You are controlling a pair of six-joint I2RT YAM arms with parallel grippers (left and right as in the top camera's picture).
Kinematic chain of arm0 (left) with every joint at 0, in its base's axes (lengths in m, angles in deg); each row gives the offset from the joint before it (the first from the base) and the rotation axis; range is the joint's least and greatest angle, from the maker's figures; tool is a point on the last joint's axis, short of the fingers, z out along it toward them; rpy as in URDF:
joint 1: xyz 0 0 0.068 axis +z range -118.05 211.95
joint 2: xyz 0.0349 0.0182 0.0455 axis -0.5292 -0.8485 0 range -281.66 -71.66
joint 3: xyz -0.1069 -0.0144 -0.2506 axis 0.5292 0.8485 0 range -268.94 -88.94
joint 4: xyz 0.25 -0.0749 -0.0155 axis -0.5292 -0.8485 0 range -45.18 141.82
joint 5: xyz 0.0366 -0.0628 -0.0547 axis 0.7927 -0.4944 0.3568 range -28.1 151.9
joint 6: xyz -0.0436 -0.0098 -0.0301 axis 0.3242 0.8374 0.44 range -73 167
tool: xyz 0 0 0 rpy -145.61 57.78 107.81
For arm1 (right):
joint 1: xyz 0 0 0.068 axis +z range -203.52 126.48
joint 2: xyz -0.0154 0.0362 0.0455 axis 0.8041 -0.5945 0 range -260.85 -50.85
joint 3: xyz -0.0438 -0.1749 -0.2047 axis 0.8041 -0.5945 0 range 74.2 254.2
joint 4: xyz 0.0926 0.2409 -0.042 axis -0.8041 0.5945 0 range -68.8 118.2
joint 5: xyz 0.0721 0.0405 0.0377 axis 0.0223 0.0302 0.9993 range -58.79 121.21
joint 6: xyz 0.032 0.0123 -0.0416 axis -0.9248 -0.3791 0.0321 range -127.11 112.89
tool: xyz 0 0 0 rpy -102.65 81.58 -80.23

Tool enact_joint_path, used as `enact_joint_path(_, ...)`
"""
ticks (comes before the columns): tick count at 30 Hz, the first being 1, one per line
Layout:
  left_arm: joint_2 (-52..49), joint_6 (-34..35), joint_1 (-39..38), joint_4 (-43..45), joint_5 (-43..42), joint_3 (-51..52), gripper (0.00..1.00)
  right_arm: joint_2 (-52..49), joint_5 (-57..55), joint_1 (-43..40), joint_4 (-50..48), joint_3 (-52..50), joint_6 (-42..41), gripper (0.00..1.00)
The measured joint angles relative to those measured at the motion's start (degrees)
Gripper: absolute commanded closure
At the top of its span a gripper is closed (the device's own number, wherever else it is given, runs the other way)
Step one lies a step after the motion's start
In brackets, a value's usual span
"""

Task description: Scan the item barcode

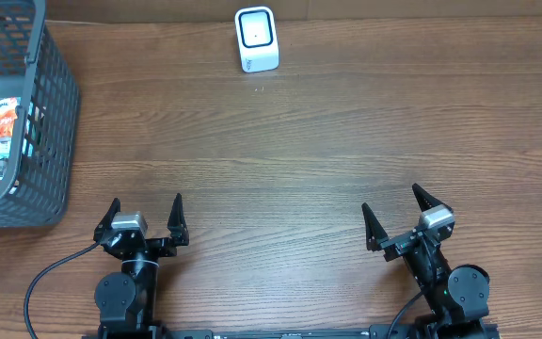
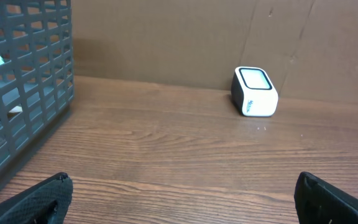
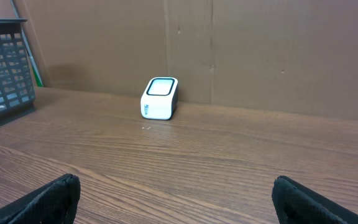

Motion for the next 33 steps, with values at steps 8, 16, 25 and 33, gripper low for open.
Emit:
enact_joint_path(8,0.0,0.0,0.0,0.0,-0.02,0.0,0.0,0.0,-0.02,0.0,0.02,0.0,0.0,0.0)
enact_joint_path(16,0.0,0.24,0.0,0.0,-0.02,0.0,0.0,0.0,0.0,0.0,0.0,0.0,0.0,0.0)
enact_joint_path(25,0.0,-0.72,0.0,18.08,-3.37,-2.16,0.0,0.0,-0.02,0.0,0.02,0.0,0.0,0.0)
enact_joint_path(33,-2.78,-5.7,0.0,19.06,-4.81,-27.67,0.0,0.0,0.02,0.0,0.02,0.0,0.0,0.0)
